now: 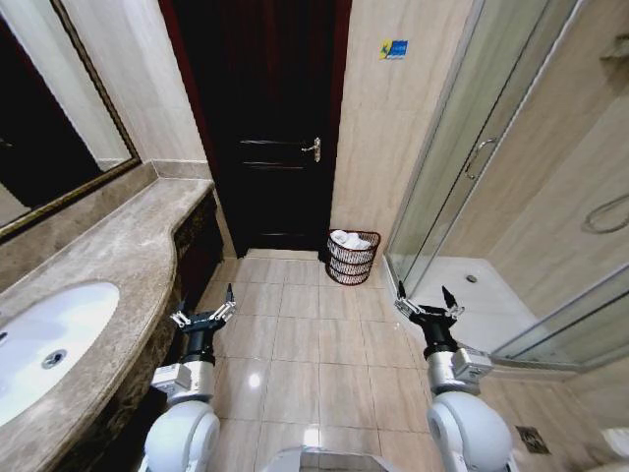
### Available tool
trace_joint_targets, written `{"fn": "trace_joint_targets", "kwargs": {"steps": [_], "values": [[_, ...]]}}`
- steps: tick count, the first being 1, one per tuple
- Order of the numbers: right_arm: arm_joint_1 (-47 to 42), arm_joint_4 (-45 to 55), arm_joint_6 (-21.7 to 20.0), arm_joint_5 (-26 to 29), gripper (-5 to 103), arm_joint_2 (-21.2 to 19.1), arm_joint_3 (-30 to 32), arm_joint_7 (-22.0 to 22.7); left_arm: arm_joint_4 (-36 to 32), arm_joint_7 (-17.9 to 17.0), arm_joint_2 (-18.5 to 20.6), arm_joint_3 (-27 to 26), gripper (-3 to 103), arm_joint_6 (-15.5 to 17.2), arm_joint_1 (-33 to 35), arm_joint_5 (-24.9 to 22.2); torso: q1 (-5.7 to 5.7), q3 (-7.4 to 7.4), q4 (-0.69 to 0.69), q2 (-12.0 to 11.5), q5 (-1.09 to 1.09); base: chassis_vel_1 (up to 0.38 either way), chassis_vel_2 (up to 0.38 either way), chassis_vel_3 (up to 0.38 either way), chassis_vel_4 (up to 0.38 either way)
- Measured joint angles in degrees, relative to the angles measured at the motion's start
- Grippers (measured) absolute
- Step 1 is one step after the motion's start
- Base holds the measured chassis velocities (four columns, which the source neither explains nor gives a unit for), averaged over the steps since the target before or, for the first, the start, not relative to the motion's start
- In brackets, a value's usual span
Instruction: Discard the used towel into the hamper.
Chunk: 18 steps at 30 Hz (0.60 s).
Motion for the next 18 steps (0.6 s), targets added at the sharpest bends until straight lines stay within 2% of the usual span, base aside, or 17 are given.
{"fn": "trace_joint_targets", "kwargs": {"steps": [18], "values": [[0.0, 0.0, 0.0, 0.0, 100, 0.0, 0.0, 0.0, 0.0, 0.0, 0.0, 0.0, 100, 0.0, 0.0, 0.0, 0.0, 0.0, 0.0, 0.0, 0.0, 0.0, 0.0, 0.0, 0.0]]}}
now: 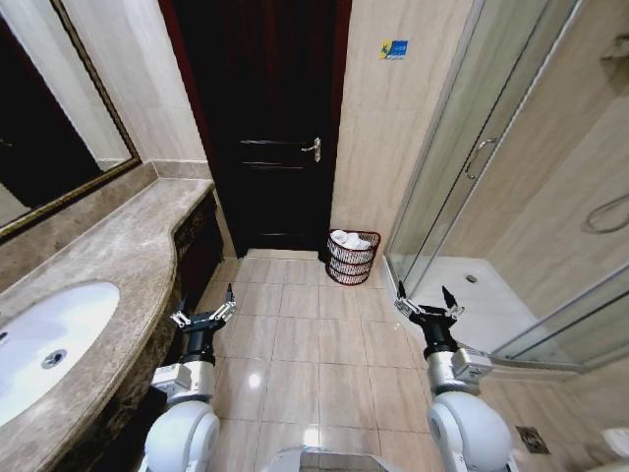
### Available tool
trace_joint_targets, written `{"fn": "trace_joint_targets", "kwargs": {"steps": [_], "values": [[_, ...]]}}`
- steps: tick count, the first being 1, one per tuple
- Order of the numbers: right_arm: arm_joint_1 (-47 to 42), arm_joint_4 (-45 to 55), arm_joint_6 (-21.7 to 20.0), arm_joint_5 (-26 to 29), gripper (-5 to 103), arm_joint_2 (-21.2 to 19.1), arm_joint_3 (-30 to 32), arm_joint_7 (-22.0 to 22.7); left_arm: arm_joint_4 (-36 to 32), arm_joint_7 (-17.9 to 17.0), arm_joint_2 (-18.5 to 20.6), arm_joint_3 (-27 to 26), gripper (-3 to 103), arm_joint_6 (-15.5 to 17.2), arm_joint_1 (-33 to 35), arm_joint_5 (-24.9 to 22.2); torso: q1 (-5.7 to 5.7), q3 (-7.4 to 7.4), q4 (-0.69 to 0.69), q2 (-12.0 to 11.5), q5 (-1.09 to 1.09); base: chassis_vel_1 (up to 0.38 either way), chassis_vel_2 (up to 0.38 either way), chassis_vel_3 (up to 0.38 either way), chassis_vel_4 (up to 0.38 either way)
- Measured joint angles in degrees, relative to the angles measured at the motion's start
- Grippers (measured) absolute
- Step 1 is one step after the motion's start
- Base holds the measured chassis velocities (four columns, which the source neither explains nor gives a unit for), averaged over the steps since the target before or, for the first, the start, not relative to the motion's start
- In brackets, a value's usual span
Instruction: Discard the used towel into the hamper.
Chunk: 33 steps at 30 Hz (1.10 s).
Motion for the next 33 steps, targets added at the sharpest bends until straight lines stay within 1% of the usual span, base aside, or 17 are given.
{"fn": "trace_joint_targets", "kwargs": {"steps": [33], "values": [[0.0, 0.0, 0.0, 0.0, 100, 0.0, 0.0, 0.0, 0.0, 0.0, 0.0, 0.0, 100, 0.0, 0.0, 0.0, 0.0, 0.0, 0.0, 0.0, 0.0, 0.0, 0.0, 0.0, 0.0]]}}
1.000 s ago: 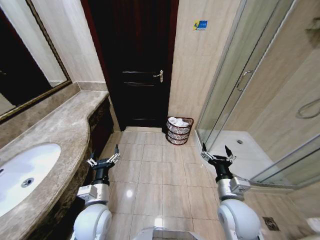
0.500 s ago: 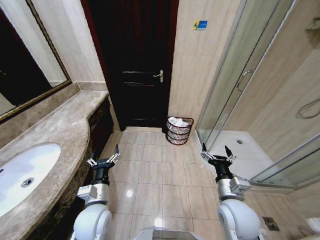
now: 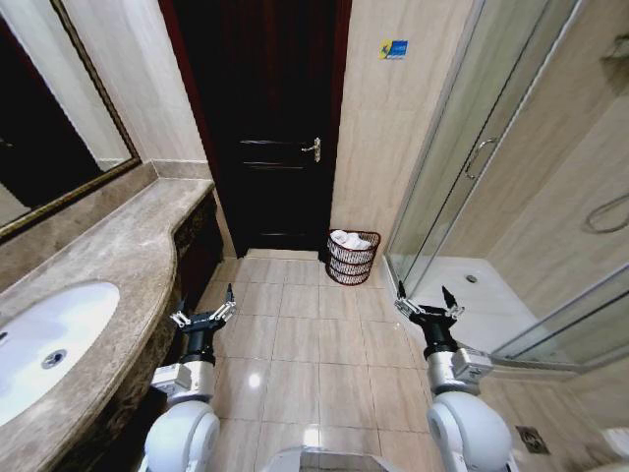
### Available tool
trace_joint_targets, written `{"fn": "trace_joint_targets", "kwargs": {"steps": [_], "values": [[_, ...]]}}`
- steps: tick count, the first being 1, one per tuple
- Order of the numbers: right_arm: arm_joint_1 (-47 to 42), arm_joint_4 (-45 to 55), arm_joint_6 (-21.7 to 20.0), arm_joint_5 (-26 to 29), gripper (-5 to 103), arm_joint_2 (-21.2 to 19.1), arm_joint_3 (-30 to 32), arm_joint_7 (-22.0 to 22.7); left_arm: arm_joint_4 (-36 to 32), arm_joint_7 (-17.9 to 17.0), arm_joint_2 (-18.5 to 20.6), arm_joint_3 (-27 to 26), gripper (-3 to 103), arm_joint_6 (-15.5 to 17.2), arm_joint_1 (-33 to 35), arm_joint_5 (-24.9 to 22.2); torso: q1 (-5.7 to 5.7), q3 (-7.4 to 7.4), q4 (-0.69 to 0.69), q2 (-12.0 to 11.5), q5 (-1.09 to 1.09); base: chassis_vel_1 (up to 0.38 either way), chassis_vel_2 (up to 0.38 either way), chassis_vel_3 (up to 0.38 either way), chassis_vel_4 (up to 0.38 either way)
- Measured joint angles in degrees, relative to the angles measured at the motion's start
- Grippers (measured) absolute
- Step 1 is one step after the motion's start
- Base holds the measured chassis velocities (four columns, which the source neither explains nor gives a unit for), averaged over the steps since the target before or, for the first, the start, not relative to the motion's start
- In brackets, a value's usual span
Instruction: Discard the used towel into the hamper.
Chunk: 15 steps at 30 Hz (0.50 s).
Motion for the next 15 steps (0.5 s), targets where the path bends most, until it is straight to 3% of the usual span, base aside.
{"fn": "trace_joint_targets", "kwargs": {"steps": [15], "values": [[0.0, 0.0, 0.0, 0.0, 100, 0.0, 0.0, 0.0, 0.0, 0.0, 0.0, 0.0, 100, 0.0, 0.0, 0.0, 0.0, 0.0, 0.0, 0.0, 0.0, 0.0, 0.0, 0.0, 0.0]]}}
